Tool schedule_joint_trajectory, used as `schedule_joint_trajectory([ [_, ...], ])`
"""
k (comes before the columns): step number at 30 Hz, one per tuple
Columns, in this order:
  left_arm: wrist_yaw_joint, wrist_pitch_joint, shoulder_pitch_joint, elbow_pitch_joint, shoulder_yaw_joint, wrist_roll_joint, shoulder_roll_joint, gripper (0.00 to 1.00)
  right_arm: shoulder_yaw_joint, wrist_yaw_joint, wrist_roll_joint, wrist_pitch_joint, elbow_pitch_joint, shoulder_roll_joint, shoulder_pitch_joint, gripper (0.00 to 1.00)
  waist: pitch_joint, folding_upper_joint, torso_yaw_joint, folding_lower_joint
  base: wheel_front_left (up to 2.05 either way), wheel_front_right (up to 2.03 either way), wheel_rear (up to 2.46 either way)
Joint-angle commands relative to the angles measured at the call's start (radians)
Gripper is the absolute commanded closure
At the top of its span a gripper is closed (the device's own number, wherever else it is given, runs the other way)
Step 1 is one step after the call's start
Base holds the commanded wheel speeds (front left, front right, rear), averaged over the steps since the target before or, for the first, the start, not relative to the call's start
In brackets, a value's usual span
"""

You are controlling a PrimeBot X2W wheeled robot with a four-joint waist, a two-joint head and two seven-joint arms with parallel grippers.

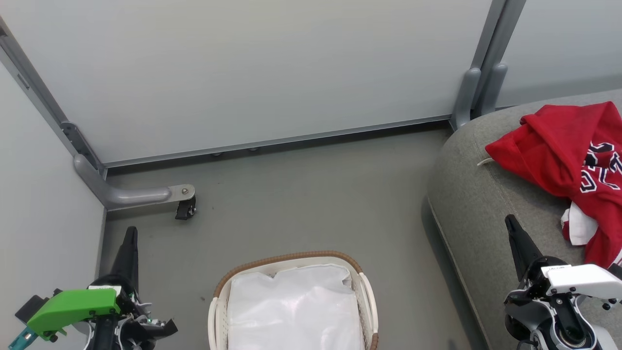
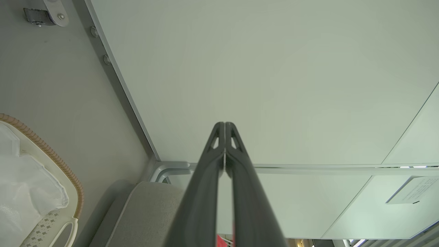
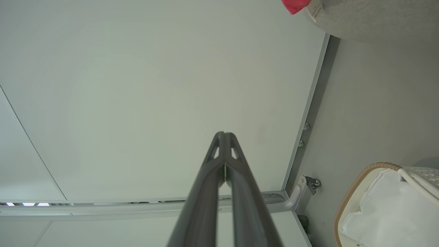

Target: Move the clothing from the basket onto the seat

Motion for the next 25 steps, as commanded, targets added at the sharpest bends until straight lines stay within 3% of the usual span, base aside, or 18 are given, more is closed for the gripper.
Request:
schedule_joint_trajectory([
  [1, -0.005, 0.003, -0.013, -0.002, 0.002, -0.003, 0.007, 1.0, -0.002, 0.0, 0.003, 0.003, -0.003, -0.005, 0.011, 1.0, 0.0, 0.0, 0.0, 0.0, 0.0, 0.0, 0.0],
  [25, -0.005, 0.003, -0.012, -0.002, 0.002, -0.003, 0.007, 1.0, -0.002, 0.0, 0.003, 0.003, -0.003, -0.005, 0.011, 1.0, 0.0, 0.0, 0.0, 0.0, 0.0, 0.0, 0.0],
])
